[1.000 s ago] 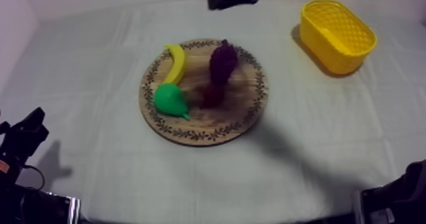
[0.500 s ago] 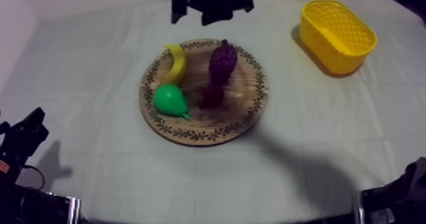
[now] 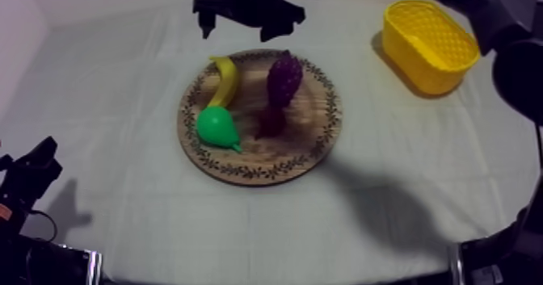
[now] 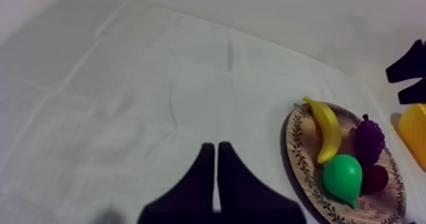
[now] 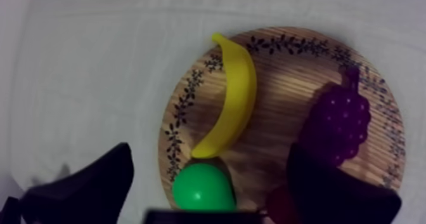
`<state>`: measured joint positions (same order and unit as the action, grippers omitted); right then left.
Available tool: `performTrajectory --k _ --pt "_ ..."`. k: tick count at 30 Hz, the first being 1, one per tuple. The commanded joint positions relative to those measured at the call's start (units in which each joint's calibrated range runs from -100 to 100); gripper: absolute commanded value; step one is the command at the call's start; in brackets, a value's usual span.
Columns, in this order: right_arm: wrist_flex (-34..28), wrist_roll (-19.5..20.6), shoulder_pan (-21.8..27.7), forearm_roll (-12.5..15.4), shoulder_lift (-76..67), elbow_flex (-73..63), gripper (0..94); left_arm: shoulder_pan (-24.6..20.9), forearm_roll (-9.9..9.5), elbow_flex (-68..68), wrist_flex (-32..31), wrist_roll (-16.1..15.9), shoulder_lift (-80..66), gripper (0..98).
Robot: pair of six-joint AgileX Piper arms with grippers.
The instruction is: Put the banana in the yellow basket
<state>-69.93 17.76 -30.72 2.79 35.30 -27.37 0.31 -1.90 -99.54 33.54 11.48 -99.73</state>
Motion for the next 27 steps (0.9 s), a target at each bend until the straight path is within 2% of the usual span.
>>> performTrajectory --k 1,27 --pt "-0.2 0.0 0.0 -0.1 2.7 -1.7 79.4 0.0 -0.02 0.0 0.0 0.0 0.0 0.1" --pt "-5.2 0.4 -1.3 -1.7 24.9 -21.7 72.2 0.0 -0.02 0.0 0.0 0.0 0.0 0.1"
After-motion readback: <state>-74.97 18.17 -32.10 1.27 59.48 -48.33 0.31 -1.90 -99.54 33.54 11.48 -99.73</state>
